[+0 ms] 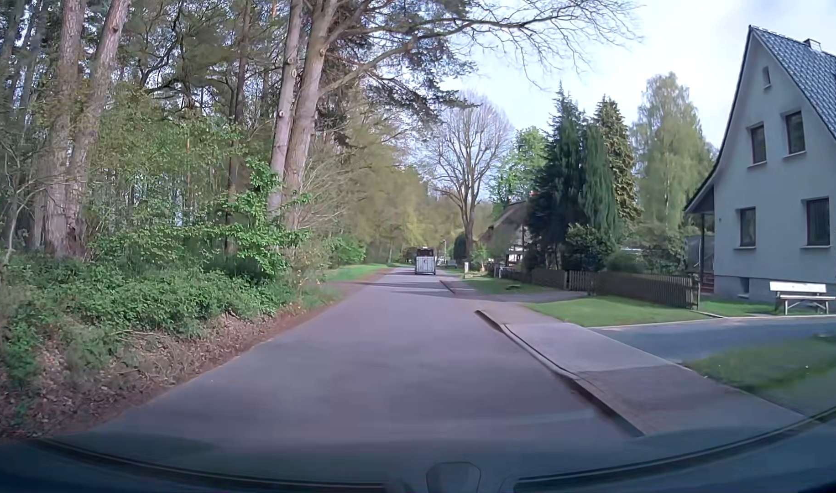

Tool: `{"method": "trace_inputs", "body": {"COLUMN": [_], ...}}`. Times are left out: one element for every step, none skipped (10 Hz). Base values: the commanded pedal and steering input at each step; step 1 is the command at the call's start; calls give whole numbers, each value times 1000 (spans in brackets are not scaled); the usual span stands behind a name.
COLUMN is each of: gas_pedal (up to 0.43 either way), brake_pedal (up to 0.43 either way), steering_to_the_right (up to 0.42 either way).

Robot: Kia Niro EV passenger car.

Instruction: Follow the waypoints while adhering to traffic rules and regulations

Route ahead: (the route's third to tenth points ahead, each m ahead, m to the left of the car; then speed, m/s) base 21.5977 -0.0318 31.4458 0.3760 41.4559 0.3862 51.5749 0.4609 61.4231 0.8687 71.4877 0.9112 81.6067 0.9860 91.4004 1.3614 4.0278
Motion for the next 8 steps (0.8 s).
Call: {"method": "trace_inputs", "body": {"gas_pedal": [87, 87, 87, 87, 87, 87, 87, 87], "brake_pedal": [0, 0, 0, 0, 0, 0, 0, 0], "steering_to_the_right": [-3, -3, -3, -3, -3, -3, -3, -3]}}
